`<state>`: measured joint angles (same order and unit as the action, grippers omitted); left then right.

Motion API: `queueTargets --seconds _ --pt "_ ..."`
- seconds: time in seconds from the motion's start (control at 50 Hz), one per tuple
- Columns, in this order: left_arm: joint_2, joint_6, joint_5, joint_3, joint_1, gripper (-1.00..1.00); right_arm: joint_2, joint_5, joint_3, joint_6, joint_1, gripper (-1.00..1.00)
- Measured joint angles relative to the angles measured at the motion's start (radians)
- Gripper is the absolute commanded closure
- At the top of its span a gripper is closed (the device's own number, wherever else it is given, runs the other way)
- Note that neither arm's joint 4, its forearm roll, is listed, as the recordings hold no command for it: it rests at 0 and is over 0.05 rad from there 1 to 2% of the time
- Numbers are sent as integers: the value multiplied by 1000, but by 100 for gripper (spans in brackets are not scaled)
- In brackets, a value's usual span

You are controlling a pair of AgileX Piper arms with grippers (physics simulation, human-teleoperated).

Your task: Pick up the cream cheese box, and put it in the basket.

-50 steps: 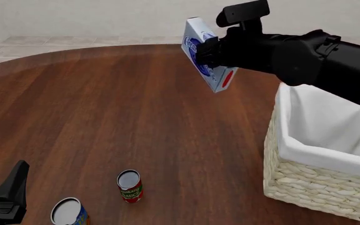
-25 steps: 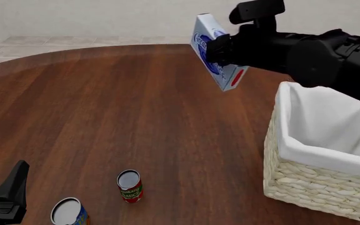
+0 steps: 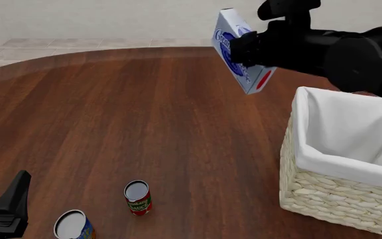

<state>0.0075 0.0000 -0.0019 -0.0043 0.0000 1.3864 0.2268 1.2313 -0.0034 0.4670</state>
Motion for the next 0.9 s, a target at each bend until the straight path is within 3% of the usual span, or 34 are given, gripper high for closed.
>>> queueTargets --seconds 0.9 --pt "0 0 0 0 0 -100 -153 37 -78 -15 -55 100"
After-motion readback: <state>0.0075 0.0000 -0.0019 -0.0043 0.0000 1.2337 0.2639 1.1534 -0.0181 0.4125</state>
